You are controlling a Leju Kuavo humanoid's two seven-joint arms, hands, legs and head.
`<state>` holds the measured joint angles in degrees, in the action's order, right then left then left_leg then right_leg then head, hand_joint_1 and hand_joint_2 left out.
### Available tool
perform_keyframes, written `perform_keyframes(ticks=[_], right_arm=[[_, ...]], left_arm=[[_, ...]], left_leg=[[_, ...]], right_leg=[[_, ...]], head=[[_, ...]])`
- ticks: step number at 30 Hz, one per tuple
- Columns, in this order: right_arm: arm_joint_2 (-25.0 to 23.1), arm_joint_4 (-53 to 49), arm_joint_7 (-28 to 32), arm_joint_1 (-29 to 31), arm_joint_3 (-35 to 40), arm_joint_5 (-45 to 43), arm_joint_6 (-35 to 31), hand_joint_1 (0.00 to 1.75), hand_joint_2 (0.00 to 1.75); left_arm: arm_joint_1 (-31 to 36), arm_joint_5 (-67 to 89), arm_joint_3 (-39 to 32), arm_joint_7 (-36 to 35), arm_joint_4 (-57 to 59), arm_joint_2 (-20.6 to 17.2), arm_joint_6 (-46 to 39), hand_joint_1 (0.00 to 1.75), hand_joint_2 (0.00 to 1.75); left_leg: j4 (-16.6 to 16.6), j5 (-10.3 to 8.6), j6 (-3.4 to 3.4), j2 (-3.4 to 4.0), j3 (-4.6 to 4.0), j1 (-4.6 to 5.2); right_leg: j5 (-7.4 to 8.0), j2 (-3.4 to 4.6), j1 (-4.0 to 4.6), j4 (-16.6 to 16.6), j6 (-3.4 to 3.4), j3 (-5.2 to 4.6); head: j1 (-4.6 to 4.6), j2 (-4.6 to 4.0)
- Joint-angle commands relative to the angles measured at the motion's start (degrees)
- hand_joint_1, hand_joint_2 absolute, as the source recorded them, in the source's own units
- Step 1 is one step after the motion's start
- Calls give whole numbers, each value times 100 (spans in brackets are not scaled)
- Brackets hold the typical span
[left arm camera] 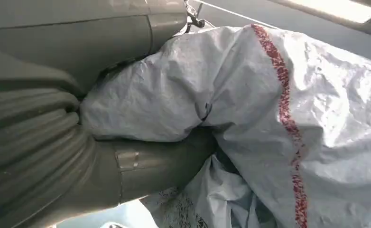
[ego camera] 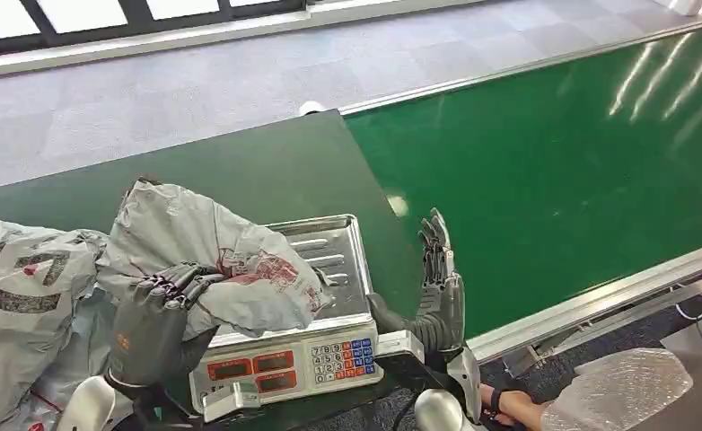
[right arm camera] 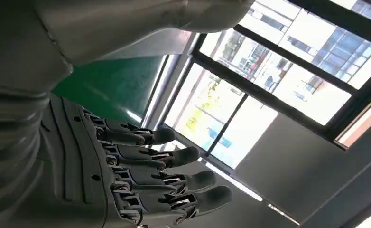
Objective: Moved the parcel from conveyor to table for the left to box.
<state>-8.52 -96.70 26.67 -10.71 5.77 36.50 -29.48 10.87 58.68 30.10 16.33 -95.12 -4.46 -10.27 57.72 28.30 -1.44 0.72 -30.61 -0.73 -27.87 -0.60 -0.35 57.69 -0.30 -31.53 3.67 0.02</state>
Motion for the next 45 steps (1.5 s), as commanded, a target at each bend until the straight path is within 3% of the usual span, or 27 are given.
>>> perform_keyframes(ticks=[1, 14, 22, 25, 37, 45], right_arm=[[-70, 105, -22, 97, -184, -21, -3, 0, 175], [-68, -9, -45, -48, -219, -8, -30, 0, 175], [-81, 5, -43, -45, -211, -6, -50, 0, 175], [-29, 54, -47, -63, -130, -6, -183, 0, 175], [19, 225, -53, -11, 2, -65, -375, 0, 175], [131, 332, -45, -1, 146, -185, -543, 0, 175]], left_arm=[[-66, -33, -482, -38, 27, 116, -104, 175, 175], [-219, 691, -1051, -360, -677, -50, -1106, 175, 175], [-219, 723, -1076, -370, -669, -34, -1173, 175, 175], [-330, 401, -1289, -278, -772, 82, -1894, 175, 175], [-589, -16, -1375, 27, -931, 172, -2332, 175, 175], [-625, -608, -1262, 303, -1023, 165, -2145, 175, 175]], left_leg=[[-9, -12, 6, -1, -10, 1], [-6, -10, 5, -3, -12, 0], [-5, -10, 6, -3, -12, 0], [-2, -5, 4, -1, -7, 3], [-5, -4, 4, 3, -3, 2], [-5, -4, 4, 0, -2, 0]], right_leg=[[13, 9, 0, -10, 1, -12], [10, 7, 1, -7, 1, -14], [10, 5, 1, -7, 2, -12], [5, 5, -2, -1, 2, -8], [5, 7, -1, -4, 2, -6], [5, 6, 1, -6, 1, -2]], head=[[0, 0], [0, 0], [0, -2], [0, 0], [0, 0], [0, 0]])
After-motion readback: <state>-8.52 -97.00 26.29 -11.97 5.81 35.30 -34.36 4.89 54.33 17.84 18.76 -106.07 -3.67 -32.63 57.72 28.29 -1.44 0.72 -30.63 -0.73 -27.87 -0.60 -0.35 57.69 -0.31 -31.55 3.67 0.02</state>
